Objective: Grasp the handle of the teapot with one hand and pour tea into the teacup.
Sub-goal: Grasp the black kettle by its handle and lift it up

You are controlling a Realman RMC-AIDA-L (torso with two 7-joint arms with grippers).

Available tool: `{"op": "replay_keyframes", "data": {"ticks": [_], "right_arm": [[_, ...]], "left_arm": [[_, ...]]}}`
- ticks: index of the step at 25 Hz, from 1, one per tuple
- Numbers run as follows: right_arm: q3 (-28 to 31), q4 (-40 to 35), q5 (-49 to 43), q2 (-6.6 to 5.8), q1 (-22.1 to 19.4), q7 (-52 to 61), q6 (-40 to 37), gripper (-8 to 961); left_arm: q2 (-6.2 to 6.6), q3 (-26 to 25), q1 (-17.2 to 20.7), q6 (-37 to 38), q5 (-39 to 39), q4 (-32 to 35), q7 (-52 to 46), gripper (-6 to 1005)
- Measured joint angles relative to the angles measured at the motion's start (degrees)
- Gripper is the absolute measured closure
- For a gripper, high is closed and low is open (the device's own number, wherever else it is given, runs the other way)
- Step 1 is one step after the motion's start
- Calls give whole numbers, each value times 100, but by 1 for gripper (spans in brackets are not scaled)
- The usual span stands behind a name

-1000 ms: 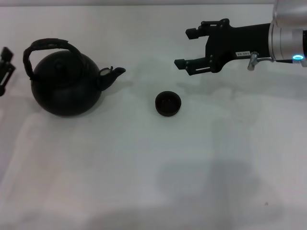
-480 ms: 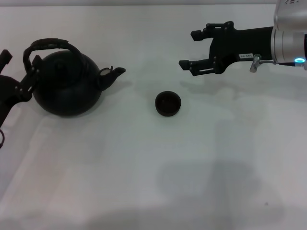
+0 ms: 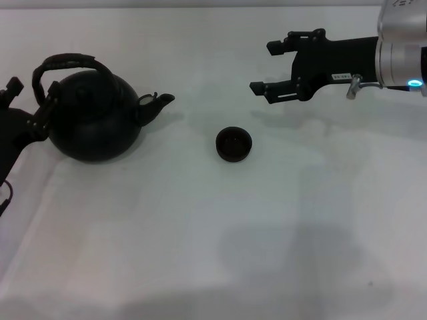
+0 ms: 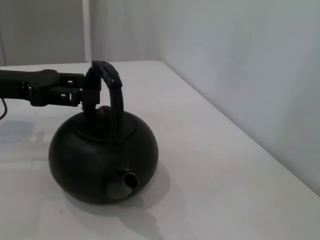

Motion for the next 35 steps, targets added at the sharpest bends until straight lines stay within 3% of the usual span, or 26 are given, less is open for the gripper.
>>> {"op": "replay_keyframes", "data": {"ticks": [6,20,25,35], "right_arm": [[-27,29,1,0,3,0,-106,103],[-15,273,1,9,134,-66,-261,102],[-9,298,0,9,143,-94,-301,103],[2,314,112,14,97,-222,-361,102]], "left_arm": [[3,-2,-64,19,-7,-14,-6,281],[-25,-1,-314,49,-197,-163,-72,760],[-21,-5,-441,136,-214,-234,-115,867],[74,40,-857,677,-103,80,-904,868]]}}
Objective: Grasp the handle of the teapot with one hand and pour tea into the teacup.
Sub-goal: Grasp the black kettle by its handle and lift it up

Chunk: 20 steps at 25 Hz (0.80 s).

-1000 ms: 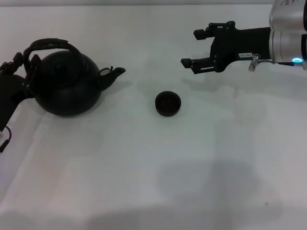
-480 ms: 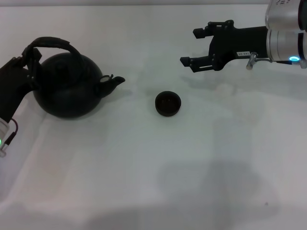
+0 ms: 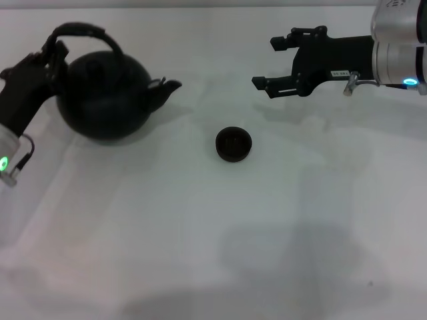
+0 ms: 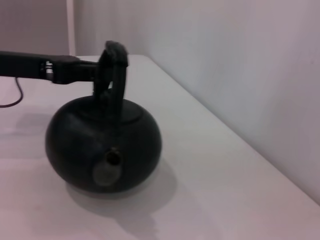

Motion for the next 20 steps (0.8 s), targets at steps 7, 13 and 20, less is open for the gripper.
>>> {"op": "replay_keyframes", "data": {"ticks": [7,13,20], "right_arm": [[34,66,328,-12,-104,-259,-105,103],[275,71,602,-14,-274,-471,-121,103],[845,23,753,-23,-433,-617,-58,105]], "left_arm": [[3,239,7,1737,1706,2148,-2025,868],[21,1144,73,3041,3256,3803,-4155,868],[9,1951,166,3653,5702,5341,-6664,868]]}}
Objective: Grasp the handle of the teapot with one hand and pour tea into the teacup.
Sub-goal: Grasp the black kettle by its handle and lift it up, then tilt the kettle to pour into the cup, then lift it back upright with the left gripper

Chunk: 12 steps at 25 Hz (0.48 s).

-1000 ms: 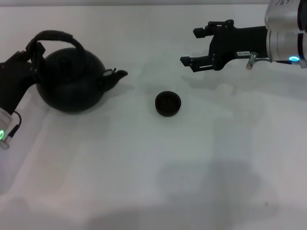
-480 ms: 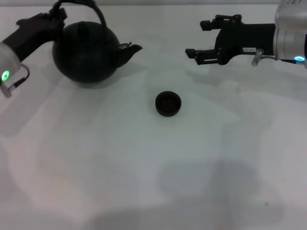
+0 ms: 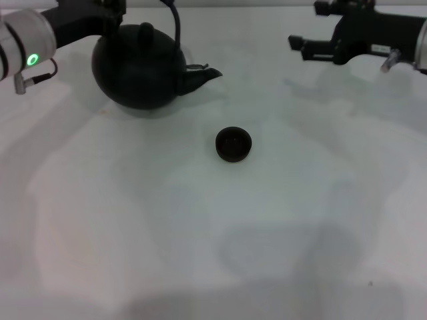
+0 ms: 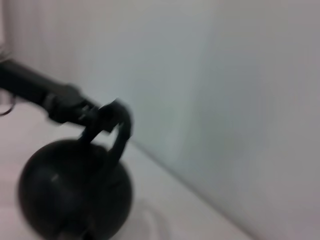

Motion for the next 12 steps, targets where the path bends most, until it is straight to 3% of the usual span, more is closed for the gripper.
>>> {"op": "replay_keyframes", "data": {"ticks": [6,12], "right_arm": [[691,-43,287,-13,-100,-172,117,107],[1765,-46,308,-17,-103,-193,471,108]], "left_arm": [[-17,570,243,17,1923,1066,-1777,868],[-22,1090,572,-27,3648,2165,-3222,868]]}}
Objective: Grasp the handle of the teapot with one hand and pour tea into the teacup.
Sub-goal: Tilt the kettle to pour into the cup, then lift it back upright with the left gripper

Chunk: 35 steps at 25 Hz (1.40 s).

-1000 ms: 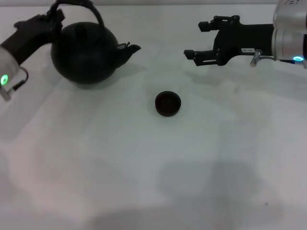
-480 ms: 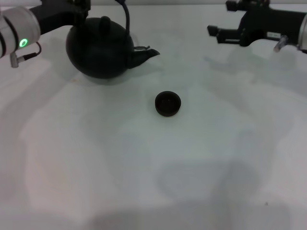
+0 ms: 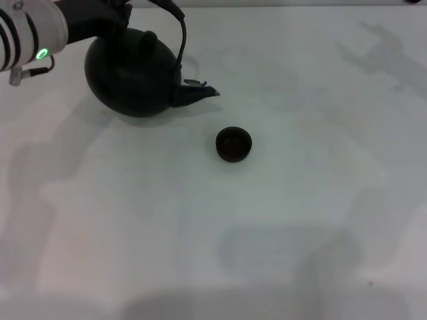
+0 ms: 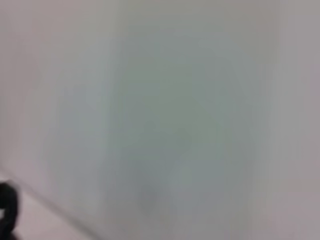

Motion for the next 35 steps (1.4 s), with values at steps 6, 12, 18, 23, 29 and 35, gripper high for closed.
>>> {"op": "replay_keyframes", "data": {"ticks": [6,12,18,23,29,35], "right_arm": [[625,2,9,-8,2,-3,220,108],[759,37,14,-16,3,-33,165,108],[1026,91,14,-18,-6,-79,102,108],[1047,94,14,-32,-60,-82,5,108],[1135,94,12,-36,-87,-82,-97,108],[1194,94,11,-36,-129,-82,-105,108]], "left_arm": [[-2,335,152,-293,1202,691,-962,868],[-1,761,103,-451,1723,839,-1436,868],[-8,872,114,-620,1756,1012,-1473,869],[-4,963,152,-816,1774,1216,-1536,869],[-4,1020,167,-1125,2003,1411,-1627,869],[-5,1109,319,-1278,2266,1684,-1777,869]]}}
